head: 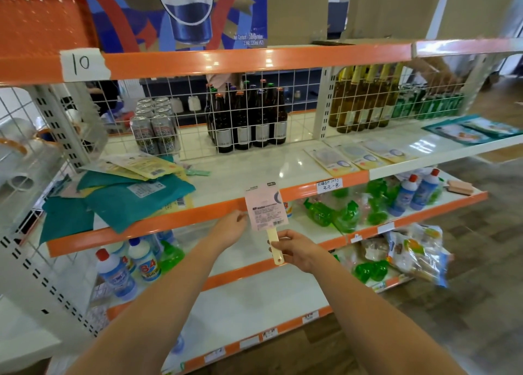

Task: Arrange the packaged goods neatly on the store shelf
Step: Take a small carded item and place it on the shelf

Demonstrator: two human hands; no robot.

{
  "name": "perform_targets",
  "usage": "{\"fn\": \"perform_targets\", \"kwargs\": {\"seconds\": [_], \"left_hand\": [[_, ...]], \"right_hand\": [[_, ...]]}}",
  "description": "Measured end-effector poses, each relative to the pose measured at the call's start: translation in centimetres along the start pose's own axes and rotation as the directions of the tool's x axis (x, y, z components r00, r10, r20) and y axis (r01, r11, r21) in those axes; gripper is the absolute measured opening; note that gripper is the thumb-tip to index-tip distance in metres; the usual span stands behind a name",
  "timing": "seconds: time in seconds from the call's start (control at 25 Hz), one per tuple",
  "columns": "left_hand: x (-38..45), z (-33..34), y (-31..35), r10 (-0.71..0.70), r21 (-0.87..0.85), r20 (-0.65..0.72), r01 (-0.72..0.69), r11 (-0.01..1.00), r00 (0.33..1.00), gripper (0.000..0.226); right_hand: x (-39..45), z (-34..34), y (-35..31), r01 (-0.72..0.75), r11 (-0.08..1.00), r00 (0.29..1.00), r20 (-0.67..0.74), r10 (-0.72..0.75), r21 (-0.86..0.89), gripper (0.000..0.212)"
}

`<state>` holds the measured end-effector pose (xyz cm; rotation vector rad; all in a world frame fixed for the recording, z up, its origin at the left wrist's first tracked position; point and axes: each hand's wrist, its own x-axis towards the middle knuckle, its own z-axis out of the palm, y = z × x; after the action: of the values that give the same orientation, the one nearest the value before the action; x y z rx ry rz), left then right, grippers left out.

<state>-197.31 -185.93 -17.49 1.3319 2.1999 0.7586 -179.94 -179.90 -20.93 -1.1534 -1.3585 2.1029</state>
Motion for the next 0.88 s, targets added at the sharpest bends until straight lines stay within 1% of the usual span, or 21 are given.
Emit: {"fn": "perform_targets", "kwargs": {"seconds": [0.08, 0.16, 0.24, 0.32, 0.4, 0.52, 0.56, 0.64, 0.72, 0.76, 0.84, 0.88], "left_hand": [[0.3, 0.0, 0.5, -0.058, -0.125, 0.001, 0.057, 0.99, 0.998, 0.033], [0.5, 0.0, 1.2, -0.117, -0.309, 0.023, 0.118, 0.944, 0.993, 0.032], [0.5, 0.0, 2.0, -0.183, -0.498, 0.085, 0.201, 0.843, 0.979, 0.031], [0.5, 0.1, 2.5, -0.214, -0.616, 0.128, 0.246, 0.748, 0.969, 0.029], [0.2, 0.3, 2.9, -0.225, -0.674, 0.135, 0.256, 0.693, 0.965, 0.028], [-0.2, 0.5, 3.0, -0.247, -0.694, 0.12, 0.259, 0.672, 0.962, 0.026], [-0.3, 0.5, 3.0, -0.255, -0.693, 0.112, 0.259, 0.673, 0.96, 0.026], [-0.2, 0.8, 2.9, -0.283, -0.685, 0.082, 0.26, 0.68, 0.956, 0.026], [-0.1, 0.9, 3.0, -0.317, -0.68, 0.047, 0.263, 0.685, 0.947, 0.028], [0.0, 1.0, 3.1, -0.326, -0.683, 0.034, 0.26, 0.683, 0.945, 0.029], [0.3, 1.1, 3.2, -0.326, -0.689, 0.018, 0.248, 0.681, 0.945, 0.029], [0.4, 1.1, 3.3, -0.325, -0.69, 0.019, 0.248, 0.681, 0.946, 0.029]], "right_hand": [[-0.1, -0.1, 0.0, -0.001, 1.0, 1.0, 0.008, 0.002, -0.009, 0.013], [-0.1, -0.3, -0.1, -0.002, 1.0, 1.0, 0.022, 0.002, -0.017, 0.013], [-0.3, -0.4, -0.2, -0.002, 1.0, 0.999, 0.039, 0.003, -0.02, 0.013], [-0.3, -0.6, -0.3, -0.006, 1.0, 0.998, 0.055, 0.008, -0.019, 0.013], [-0.3, -0.8, -0.2, -0.016, 0.999, 0.998, 0.061, 0.017, -0.028, 0.013], [-0.3, -0.9, -0.1, -0.038, 0.998, 0.998, 0.056, 0.041, -0.059, 0.012], [-0.3, -0.9, -0.1, -0.041, 0.995, 0.998, 0.053, 0.046, -0.095, 0.011], [-0.3, -0.6, -0.1, -0.03, 0.974, 0.999, 0.025, 0.036, -0.226, 0.015], [0.0, 0.1, -0.3, -0.01, 0.915, 0.999, -0.034, -0.004, -0.403, 0.029], [0.2, 0.5, -0.5, 0.003, 0.855, 0.997, -0.06, -0.04, -0.519, 0.035], [0.6, 1.2, -0.7, 0.026, 0.654, 0.988, -0.082, -0.134, -0.756, 0.042], [0.7, 1.4, -0.7, 0.026, 0.591, 0.984, -0.085, -0.159, -0.806, 0.042]]}}
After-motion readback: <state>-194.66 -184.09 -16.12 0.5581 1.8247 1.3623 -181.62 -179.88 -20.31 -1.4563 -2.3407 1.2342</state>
